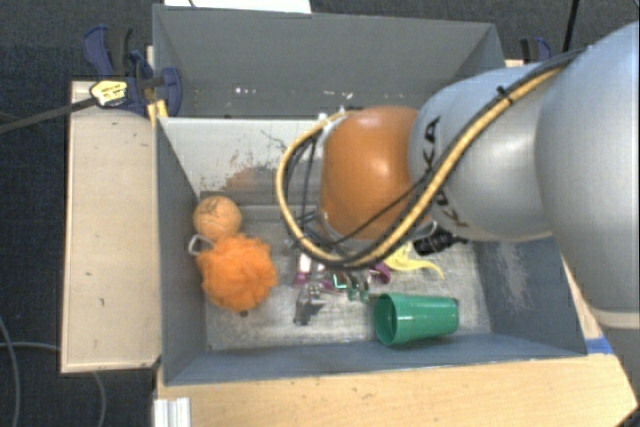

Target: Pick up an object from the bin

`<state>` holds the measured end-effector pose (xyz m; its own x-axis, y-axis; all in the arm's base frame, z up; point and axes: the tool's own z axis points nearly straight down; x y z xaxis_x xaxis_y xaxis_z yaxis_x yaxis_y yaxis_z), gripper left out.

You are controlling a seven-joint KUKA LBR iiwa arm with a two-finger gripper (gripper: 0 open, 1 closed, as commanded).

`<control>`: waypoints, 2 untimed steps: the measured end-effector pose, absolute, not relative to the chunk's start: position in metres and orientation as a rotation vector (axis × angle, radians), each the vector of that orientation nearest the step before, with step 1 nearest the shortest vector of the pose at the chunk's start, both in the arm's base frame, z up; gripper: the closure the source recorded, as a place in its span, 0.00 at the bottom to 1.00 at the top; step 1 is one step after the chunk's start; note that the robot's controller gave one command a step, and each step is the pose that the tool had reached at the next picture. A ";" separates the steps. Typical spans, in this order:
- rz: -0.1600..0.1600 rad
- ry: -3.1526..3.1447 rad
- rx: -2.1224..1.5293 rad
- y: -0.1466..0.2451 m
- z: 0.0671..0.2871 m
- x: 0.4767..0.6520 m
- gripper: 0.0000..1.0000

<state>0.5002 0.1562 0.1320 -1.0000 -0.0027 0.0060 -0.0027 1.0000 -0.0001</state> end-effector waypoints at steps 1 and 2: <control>-0.002 -3.143 -0.003 0.156 0.136 0.502 0.00; -0.003 -3.139 0.168 0.151 0.128 0.525 0.00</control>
Offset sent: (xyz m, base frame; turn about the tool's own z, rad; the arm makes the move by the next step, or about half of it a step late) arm 0.0897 -0.0257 -0.0339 -0.3692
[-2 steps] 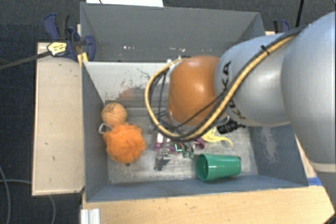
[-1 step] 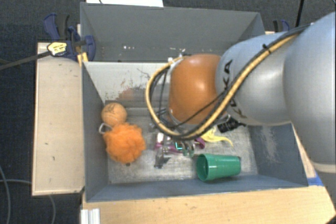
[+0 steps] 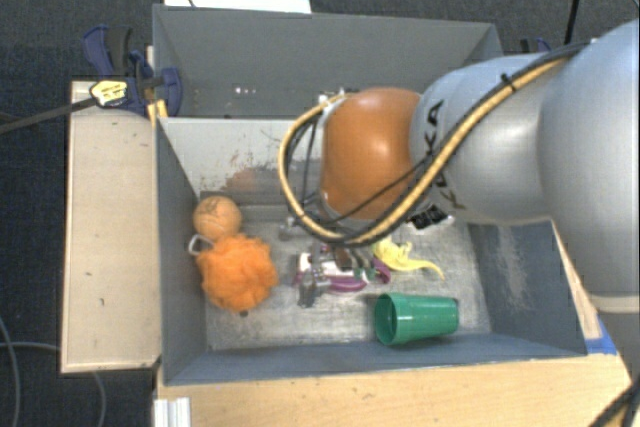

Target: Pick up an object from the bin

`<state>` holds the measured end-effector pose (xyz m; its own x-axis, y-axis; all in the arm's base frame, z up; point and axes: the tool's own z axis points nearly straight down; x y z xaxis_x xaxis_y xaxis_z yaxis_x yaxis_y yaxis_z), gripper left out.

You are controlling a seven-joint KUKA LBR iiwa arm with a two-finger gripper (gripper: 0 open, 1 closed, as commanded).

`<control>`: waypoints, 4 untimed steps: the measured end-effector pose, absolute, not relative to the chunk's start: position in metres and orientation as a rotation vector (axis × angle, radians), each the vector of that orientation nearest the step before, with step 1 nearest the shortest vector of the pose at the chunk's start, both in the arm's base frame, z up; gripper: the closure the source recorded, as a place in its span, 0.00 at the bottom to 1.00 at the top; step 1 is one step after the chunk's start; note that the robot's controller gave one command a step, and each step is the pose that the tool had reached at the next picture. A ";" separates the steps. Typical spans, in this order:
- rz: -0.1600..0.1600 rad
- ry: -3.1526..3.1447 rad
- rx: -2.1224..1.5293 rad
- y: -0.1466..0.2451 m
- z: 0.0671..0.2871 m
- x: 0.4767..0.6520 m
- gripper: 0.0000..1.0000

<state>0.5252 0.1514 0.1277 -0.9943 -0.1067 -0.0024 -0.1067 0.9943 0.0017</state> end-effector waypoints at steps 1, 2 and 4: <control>0.000 3.085 -0.542 0.135 0.083 0.538 0.00; 0.000 3.142 -0.065 0.033 0.095 0.527 1.00; 0.000 3.150 -0.068 0.031 0.133 0.521 1.00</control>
Offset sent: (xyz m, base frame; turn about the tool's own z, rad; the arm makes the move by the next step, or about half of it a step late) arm 0.0020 -0.1183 -0.0329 0.0623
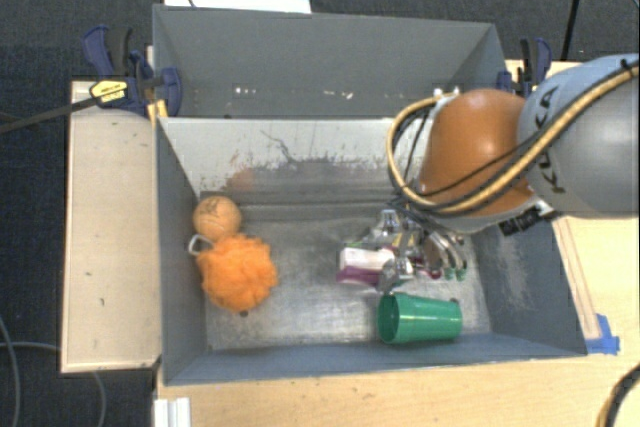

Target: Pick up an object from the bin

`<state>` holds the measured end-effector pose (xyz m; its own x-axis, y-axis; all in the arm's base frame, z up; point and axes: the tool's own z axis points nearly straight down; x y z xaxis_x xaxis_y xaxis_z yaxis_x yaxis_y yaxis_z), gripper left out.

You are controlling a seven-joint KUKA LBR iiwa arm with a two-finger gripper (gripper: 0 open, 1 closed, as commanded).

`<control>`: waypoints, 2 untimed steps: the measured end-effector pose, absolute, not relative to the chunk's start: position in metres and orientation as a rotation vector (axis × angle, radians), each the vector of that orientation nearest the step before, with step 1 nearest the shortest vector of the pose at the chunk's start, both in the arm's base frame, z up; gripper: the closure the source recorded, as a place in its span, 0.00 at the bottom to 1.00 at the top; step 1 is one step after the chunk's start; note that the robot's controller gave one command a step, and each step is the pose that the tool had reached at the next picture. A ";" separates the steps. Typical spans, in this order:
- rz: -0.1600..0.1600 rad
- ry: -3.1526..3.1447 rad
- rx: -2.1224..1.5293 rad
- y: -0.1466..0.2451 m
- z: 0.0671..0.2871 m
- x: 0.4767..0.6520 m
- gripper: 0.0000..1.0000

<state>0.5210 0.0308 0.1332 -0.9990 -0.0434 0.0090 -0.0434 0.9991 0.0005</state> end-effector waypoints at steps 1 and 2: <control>0.000 -3.142 0.053 0.021 0.178 0.534 1.00; 0.000 -3.138 0.066 0.035 0.210 0.506 1.00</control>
Offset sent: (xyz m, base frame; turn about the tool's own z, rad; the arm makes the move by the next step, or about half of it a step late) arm -0.0268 0.0120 0.0943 -0.0033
